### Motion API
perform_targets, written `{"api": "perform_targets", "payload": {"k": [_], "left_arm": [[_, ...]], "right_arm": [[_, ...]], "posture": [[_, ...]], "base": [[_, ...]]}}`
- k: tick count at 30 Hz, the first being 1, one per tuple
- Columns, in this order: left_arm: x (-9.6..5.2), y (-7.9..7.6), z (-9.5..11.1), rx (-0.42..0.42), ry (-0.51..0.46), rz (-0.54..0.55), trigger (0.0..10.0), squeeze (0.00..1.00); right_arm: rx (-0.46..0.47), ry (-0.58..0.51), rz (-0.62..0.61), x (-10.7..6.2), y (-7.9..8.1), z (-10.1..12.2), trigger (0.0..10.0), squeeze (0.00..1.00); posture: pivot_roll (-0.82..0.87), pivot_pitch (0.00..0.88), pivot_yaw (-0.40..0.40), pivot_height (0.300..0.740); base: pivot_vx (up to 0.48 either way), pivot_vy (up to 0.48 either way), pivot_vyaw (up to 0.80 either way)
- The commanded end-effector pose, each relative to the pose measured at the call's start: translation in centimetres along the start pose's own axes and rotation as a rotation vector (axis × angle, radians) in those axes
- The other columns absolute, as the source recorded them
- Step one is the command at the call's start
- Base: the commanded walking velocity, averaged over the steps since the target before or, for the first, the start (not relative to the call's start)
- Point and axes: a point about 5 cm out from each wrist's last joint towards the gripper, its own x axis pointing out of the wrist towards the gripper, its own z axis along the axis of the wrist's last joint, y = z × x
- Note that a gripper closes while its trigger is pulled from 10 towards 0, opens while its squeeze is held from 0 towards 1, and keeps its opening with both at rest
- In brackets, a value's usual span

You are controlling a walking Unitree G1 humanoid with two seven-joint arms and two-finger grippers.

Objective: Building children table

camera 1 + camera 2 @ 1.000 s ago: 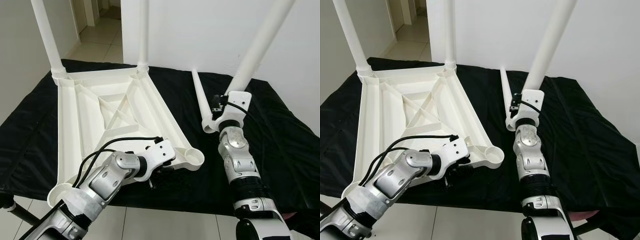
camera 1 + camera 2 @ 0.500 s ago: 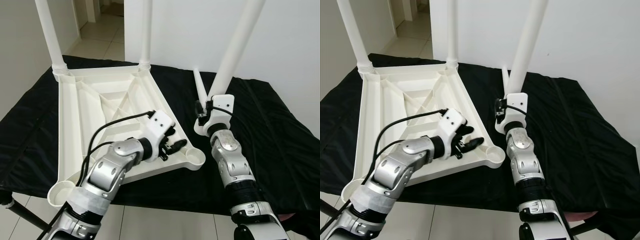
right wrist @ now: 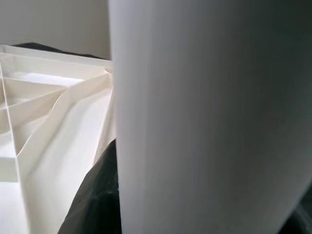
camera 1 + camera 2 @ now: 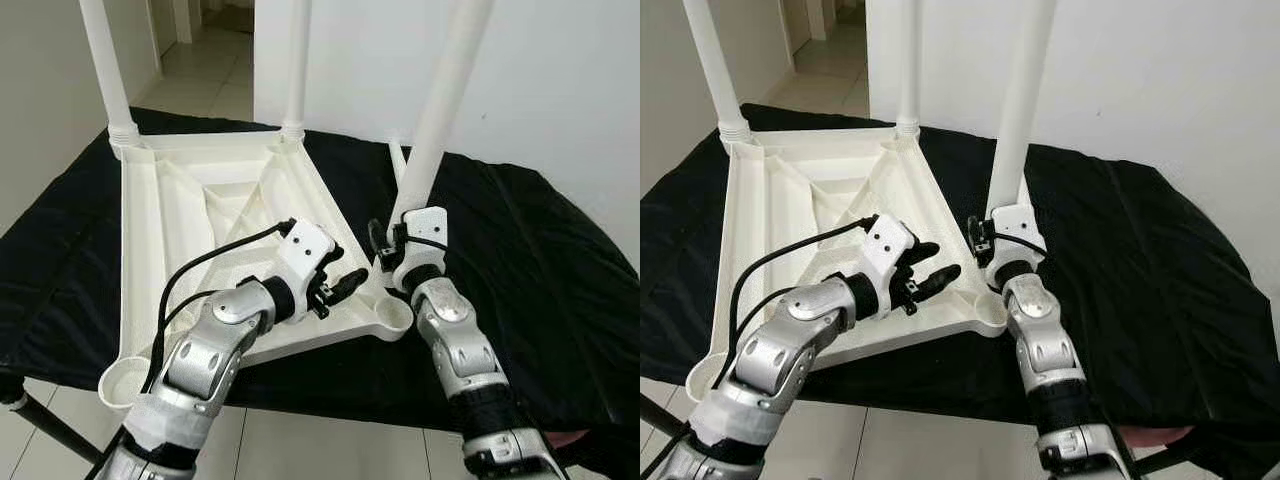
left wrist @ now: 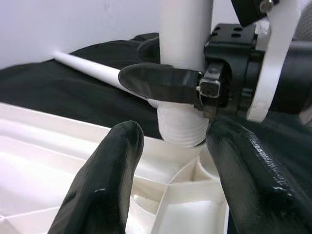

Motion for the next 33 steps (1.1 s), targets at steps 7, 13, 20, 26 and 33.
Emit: {"api": "perform_targets", "payload": {"k": [7, 13, 20, 26, 33], "left_arm": [[-0.4, -0.7, -0.9, 0.009, -0.001, 0.046, 10.0, 0.0], [-0.8, -1.1, -1.3, -0.081, 0.016, 0.005, 10.0, 0.0], [-1.5, -2.2, -1.5, -0.117, -0.002, -0.063, 10.0, 0.0], [-2.3, -3.2, -2.2, -0.149, 0.03, -0.123, 10.0, 0.0], [-2.3, -3.1, -1.9, -0.148, 0.025, -0.114, 10.0, 0.0]], "right_arm": [[0.032, -0.013, 0.006, -1.7, 0.1, -0.1, 10.0, 0.0], [0.037, -0.007, -0.007, -2.5, -0.2, -0.4, 10.0, 0.0], [0.075, -0.028, -0.031, -3.7, -0.6, -0.3, 10.0, 0.0], [0.094, 0.014, -0.036, -4.7, -0.6, -1.5, 10.0, 0.0], [0.103, 0.053, 0.004, -4.7, 0.1, -2.8, 10.0, 0.0]], "posture": [[0.03, 0.0, -0.128, 0.74], [0.03, 0.0, -0.125, 0.74], [0.03, 0.0, -0.129, 0.74], [0.03, 0.0, -0.132, 0.74], [0.04, 0.0, -0.132, 0.74]], "base": [[0.0, 0.0, 0.0], [0.0, 0.0, 0.0], [0.0, 0.0, 0.0], [0.0, 0.0, 0.0], [0.0, 0.0, 0.0]]}}
